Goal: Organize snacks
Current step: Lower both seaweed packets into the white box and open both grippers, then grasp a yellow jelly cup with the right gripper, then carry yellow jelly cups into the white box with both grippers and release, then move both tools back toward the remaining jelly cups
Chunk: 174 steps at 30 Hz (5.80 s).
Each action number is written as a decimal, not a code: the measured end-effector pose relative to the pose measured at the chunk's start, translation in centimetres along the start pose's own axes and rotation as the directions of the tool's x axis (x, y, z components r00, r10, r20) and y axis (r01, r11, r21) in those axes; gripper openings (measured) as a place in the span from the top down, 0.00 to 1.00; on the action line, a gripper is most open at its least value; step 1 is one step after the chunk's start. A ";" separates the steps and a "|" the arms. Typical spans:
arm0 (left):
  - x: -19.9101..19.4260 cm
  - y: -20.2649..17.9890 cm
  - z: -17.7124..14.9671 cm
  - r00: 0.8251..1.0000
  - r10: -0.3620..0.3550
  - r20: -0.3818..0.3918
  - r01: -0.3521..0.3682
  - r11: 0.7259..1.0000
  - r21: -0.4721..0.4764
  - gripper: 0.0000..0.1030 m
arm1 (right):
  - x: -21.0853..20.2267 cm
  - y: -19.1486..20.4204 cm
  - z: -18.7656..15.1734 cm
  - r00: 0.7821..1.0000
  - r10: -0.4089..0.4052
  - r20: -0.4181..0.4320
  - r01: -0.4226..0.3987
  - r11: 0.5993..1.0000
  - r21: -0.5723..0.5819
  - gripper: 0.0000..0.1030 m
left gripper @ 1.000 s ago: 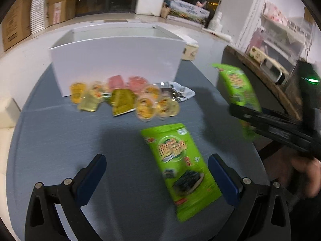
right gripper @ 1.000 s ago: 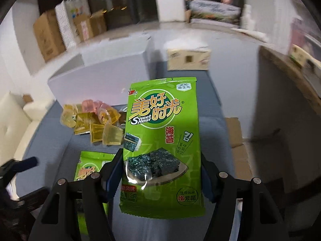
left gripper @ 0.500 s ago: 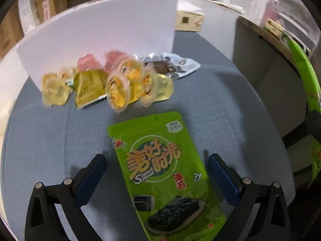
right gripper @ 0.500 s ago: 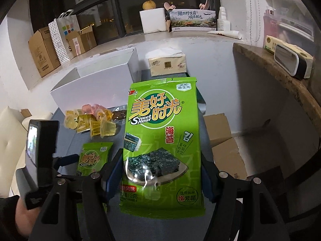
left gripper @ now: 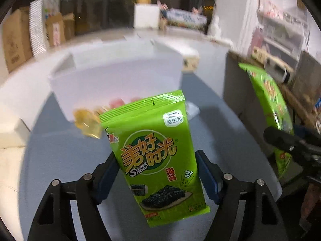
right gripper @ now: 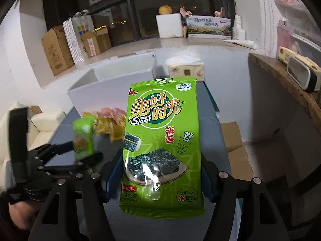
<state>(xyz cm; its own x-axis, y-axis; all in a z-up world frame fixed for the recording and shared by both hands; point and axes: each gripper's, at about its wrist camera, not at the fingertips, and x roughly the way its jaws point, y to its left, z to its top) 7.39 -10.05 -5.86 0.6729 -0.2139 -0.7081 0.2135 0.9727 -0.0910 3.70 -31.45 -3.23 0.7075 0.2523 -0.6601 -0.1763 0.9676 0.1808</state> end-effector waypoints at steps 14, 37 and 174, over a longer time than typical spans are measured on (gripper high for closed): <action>-0.5 9.4 14.3 0.989 -0.030 0.144 0.045 0.993 -0.106 0.23 | 6.1 6.0 13.4 0.984 0.158 0.078 -0.150 0.984 -0.098 0.31; 10.1 16.1 19.8 0.996 0.090 -0.010 -0.090 0.992 -0.090 0.00 | 19.1 5.9 21.1 0.993 0.108 -0.049 -0.109 0.994 -0.024 0.00; -3.2 11.3 -1.9 0.994 -0.059 0.096 0.072 0.987 -0.141 0.00 | 7.9 7.1 1.4 0.983 0.183 -0.013 -0.184 0.979 -0.087 0.00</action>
<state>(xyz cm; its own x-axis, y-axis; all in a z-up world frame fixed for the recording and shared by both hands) 6.33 1.84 -5.94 0.7239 -0.2781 -0.6314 0.1591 0.9578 -0.2394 9.03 -22.63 -6.13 0.6543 0.4257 -0.6250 -0.3620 0.9020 0.2353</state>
